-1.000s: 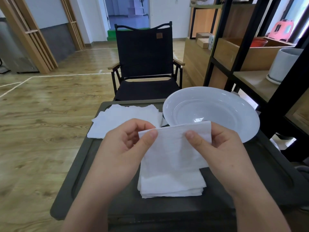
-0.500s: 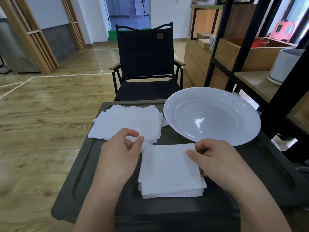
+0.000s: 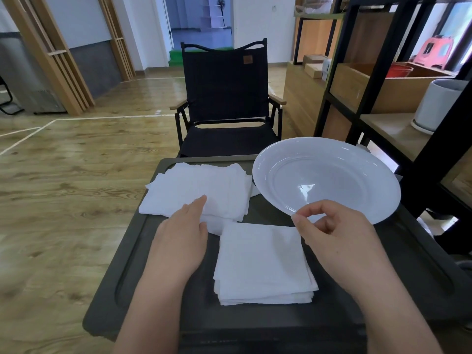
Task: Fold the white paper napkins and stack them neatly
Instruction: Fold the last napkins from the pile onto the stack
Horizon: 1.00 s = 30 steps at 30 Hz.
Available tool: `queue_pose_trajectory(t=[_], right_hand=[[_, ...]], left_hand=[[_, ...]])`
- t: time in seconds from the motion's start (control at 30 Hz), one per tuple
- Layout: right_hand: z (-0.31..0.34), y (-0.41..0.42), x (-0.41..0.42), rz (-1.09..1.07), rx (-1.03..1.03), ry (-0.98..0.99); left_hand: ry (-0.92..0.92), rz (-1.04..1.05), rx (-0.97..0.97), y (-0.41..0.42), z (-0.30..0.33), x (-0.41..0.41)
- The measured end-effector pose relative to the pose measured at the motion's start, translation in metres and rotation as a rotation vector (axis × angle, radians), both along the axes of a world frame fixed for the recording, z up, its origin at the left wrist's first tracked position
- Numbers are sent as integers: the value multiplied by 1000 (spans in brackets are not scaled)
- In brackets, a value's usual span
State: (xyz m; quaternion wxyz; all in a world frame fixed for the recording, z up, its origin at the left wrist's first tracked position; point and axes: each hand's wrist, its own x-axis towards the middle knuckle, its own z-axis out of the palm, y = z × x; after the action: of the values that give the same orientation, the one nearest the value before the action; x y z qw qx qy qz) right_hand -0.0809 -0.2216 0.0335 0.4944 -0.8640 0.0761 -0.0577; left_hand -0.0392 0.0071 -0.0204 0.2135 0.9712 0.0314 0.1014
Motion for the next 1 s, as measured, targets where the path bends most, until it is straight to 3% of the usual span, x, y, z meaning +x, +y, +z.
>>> queue_pose_trajectory(t=[0.3, 0.43, 0.57, 0.67, 1.0], right_hand=[[0, 7, 0, 24, 62, -15], [-1, 8, -1, 35, 82, -15], [3, 5, -1, -1, 103, -55], [4, 4, -1, -22, 126, -79], [0, -1, 1, -22, 111, -66]], left_hand=[[-53, 77, 223, -4, -5, 9], [-204, 40, 324, -11, -11, 8], [-217, 84, 411, -16, -8, 6], [-218, 102, 388, -15, -6, 6], [-223, 130, 34, -9, 4, 1]])
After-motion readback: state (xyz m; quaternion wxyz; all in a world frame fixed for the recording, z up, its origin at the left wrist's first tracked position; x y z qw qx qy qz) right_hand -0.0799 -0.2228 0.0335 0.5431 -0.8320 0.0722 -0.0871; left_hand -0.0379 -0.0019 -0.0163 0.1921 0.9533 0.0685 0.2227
